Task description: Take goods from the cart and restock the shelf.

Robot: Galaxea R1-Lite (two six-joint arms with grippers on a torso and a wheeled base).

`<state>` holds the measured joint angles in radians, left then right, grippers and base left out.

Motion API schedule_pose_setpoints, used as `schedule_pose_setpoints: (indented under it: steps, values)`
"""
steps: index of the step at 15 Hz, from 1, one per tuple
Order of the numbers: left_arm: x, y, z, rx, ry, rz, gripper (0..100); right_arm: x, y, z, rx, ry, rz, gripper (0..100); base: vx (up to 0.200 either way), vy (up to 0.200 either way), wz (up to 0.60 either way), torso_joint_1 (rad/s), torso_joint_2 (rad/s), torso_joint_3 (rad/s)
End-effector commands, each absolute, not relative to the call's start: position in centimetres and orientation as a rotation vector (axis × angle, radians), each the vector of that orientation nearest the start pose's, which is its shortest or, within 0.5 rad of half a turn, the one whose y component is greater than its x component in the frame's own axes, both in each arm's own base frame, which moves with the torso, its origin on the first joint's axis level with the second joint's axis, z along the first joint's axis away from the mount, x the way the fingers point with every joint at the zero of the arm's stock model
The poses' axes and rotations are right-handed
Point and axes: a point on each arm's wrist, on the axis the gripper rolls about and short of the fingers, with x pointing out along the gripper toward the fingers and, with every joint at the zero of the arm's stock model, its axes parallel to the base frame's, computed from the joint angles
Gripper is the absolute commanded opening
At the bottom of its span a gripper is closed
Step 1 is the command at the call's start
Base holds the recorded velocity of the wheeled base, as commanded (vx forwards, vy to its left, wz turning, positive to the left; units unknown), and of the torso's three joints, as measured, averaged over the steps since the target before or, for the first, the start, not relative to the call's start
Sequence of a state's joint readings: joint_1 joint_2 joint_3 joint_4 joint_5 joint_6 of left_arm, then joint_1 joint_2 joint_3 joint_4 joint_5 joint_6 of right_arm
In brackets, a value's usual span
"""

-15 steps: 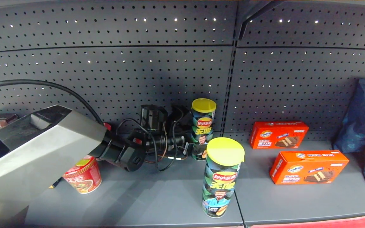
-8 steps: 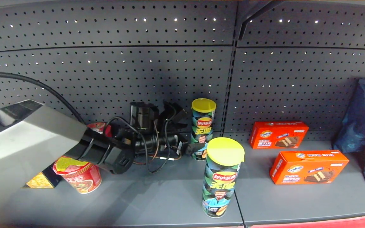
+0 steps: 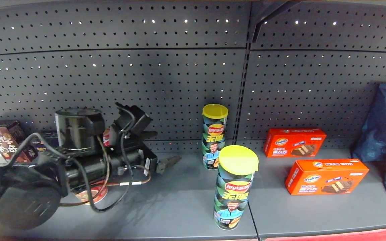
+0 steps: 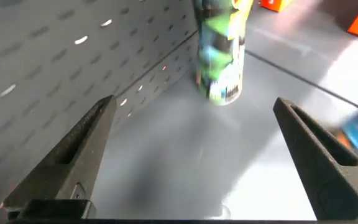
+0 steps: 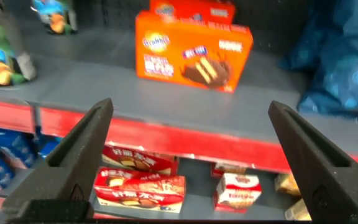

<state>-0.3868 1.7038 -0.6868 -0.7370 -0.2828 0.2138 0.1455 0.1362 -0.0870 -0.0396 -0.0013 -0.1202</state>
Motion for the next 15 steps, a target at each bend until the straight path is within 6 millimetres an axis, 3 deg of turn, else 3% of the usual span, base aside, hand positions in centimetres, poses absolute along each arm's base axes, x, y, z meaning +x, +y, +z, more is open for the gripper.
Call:
schedule_pose_setpoints:
  steps: [1,2,4,5,8,12,15]
  values:
    - [19.7,-8.5,17.0,0.200,0.173,-0.622,100,1.7,0.6,17.9,-0.120,0.112,0.323,100,0.000,0.000,0.00,0.000,0.00,0.000]
    - [18.4,-8.0,16.3,0.203,0.193,-0.617,100,3.5,1.1,19.0,-0.117,0.170,0.395,100,0.000,0.000,0.00,0.000,0.00,0.000]
    - [17.6,-7.8,15.7,0.219,0.206,-0.623,100,6.2,2.1,19.6,-0.125,0.262,0.471,100,0.000,0.000,0.00,0.000,0.00,0.000]
    - [17.2,-8.4,15.6,0.223,0.207,-0.655,100,7.9,3.3,19.4,-0.139,0.345,0.536,100,0.000,0.000,0.00,0.000,0.00,0.000]
    - [18.1,-9.3,15.9,0.223,0.199,-0.680,100,11.1,5.4,17.8,-0.094,0.495,0.495,100,0.000,0.000,0.00,0.000,0.00,0.000]
    - [20.7,-10.7,15.3,0.228,0.225,-0.687,100,12.2,6.5,14.4,-0.111,0.662,0.528,100,0.000,0.000,0.00,0.000,0.00,0.000]
    - [20.5,-11.2,14.8,0.230,0.238,-0.707,100,12.9,7.0,14.4,-0.138,0.673,0.531,100,0.000,0.000,0.00,0.000,0.00,0.000]
